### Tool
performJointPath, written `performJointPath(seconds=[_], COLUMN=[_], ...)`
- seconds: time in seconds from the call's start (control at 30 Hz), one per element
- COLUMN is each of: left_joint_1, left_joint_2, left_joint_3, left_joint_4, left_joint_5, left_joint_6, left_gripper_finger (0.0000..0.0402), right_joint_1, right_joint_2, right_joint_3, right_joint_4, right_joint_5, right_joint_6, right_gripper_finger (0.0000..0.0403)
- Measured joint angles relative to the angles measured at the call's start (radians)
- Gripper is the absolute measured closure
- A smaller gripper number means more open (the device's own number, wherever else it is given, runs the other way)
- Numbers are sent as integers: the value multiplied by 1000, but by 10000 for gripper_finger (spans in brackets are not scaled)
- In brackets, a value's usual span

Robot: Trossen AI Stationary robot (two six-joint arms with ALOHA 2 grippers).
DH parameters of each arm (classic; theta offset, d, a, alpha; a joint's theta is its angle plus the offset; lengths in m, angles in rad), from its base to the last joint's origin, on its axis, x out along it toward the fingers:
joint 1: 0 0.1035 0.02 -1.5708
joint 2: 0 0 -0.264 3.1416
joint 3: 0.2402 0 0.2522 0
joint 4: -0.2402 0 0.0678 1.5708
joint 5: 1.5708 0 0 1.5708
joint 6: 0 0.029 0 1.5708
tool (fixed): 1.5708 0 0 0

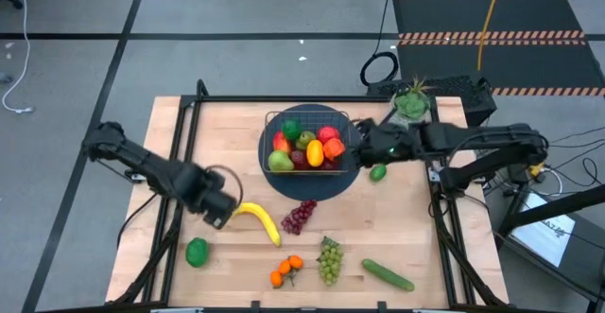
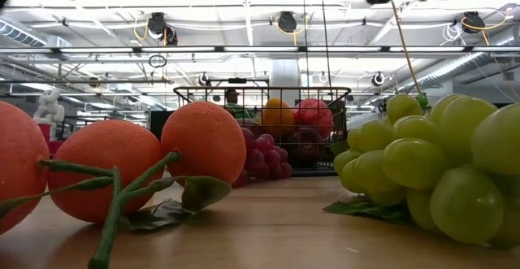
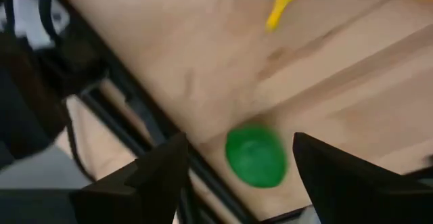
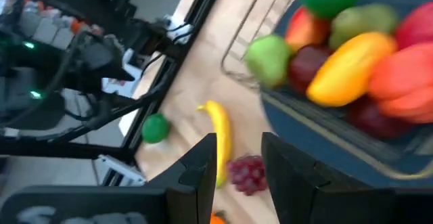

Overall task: Build produce basket
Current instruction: Put the bottom green lime into the wire basket

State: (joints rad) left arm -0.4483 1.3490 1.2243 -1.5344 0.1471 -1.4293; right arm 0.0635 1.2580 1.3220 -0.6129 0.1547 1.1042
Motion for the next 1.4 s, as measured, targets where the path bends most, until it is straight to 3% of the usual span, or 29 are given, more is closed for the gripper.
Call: performJointPath(seconds=[0.23, 0.5, 0.67, 0.93, 1.23, 1.4], left_joint_1=[-161, -278, -335, -375, -376, -375], left_joint_2=[-2, -2, -1, -1, -1, 35], left_joint_3=[-101, -172, -211, -217, -217, -240], left_joint_4=[35, 227, 343, 359, 358, 375], left_joint_5=[55, 58, 54, 44, 49, 102], left_joint_6=[-219, -467, -582, -711, -860, -880], left_gripper_finger=[131, 128, 97, 38, 32, 32], right_joint_1=[91, 112, 103, 100, 98, 71], right_joint_2=[80, 99, 98, 86, 75, 61], right_joint_3=[0, 0, 0, 0, 0, 0], right_joint_4=[150, 183, 171, -12, -94, -139], right_joint_5=[0, 5, 7, 2, -2, -34], right_joint_6=[65, 122, 108, 106, -82, -180], right_gripper_finger=[293, 293, 293, 293, 293, 293])
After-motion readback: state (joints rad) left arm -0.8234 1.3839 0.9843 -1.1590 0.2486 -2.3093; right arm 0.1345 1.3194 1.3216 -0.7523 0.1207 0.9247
